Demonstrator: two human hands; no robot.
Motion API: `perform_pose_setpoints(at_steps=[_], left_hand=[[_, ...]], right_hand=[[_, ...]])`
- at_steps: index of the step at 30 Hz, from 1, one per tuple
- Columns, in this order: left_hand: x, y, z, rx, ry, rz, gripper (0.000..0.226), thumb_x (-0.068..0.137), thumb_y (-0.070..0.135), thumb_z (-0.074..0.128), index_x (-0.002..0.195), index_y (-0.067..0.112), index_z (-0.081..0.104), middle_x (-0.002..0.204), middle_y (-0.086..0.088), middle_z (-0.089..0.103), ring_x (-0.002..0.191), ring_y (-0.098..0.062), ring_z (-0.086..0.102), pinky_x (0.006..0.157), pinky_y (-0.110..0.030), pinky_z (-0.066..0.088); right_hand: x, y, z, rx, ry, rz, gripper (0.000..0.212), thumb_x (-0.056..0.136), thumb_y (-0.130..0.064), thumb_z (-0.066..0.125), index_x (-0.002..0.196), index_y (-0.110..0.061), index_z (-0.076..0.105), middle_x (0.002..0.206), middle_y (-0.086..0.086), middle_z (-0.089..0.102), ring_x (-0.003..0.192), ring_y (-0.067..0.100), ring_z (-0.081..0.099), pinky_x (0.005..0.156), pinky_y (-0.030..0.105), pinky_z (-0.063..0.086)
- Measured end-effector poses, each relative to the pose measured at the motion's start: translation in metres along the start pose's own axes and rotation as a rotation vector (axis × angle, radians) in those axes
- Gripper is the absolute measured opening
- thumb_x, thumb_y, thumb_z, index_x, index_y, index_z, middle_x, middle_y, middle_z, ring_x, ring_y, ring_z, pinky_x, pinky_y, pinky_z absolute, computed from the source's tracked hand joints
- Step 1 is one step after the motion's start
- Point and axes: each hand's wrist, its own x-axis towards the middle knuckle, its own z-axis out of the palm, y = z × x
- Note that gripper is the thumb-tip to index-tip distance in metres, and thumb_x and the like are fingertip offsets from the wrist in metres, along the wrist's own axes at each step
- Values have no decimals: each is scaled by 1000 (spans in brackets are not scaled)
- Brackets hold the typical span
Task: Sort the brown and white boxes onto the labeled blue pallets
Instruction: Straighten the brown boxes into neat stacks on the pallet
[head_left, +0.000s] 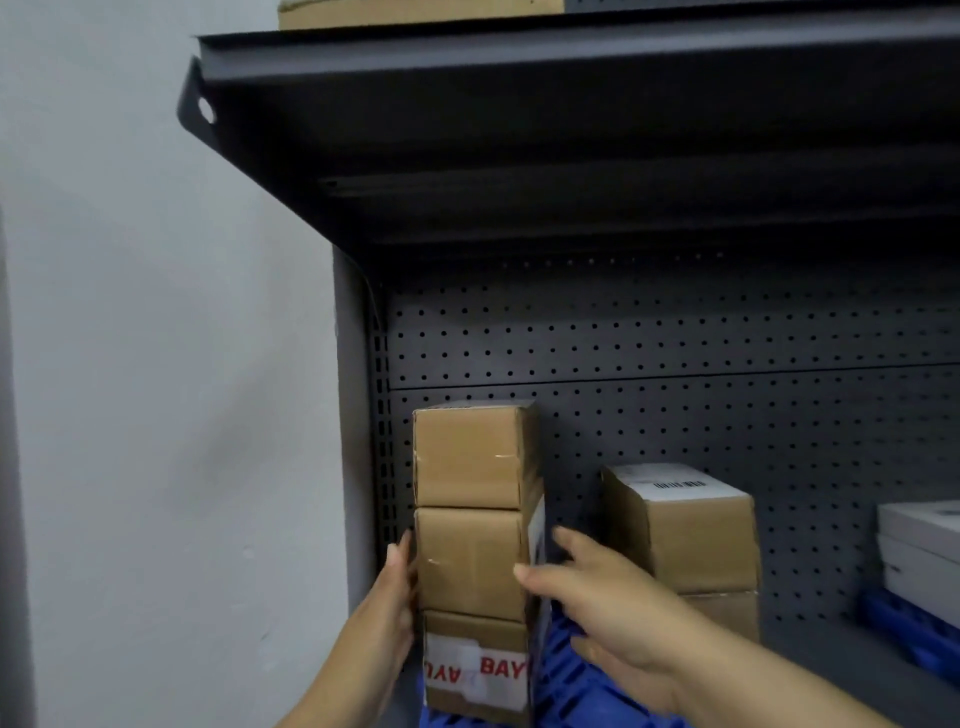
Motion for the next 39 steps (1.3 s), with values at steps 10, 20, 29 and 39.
perform_pose_setpoints(at_steps=[10, 20, 29, 39], left_hand=[[-8, -54, 15, 373, 33, -57, 57, 67, 78, 33, 122, 64, 28, 146, 17, 30, 136, -10, 30, 112, -43, 28], [-12, -33, 50, 412, 171, -51, 57, 89, 50, 31, 143, 36, 24, 148, 9, 33, 132, -13, 36, 113, -33, 26], [-8, -33, 54, 469, 198, -66, 56, 90, 48, 28, 144, 34, 21, 148, 4, 35, 130, -16, 38, 110, -31, 28], [-10, -35, 57, 485, 156, -70, 57, 89, 48, 28, 144, 36, 19, 142, 6, 40, 105, -5, 47, 89, -18, 35]], right_hand=[[5, 38, -3, -218, 111, 55, 54, 86, -27, 61, 135, -34, 42, 110, -12, 63, 104, 8, 59, 99, 28, 44], [23, 41, -14, -200, 186, 70, 41, 92, -25, 51, 132, -28, 46, 114, -2, 62, 99, 15, 63, 93, 34, 52], [32, 39, -18, -284, 224, 76, 54, 94, -37, 44, 145, -26, 29, 129, -3, 55, 92, 6, 61, 79, 22, 52], [40, 46, -22, -272, 208, 115, 61, 90, -42, 48, 145, -27, 27, 136, -1, 52, 113, 14, 56, 98, 32, 48]])
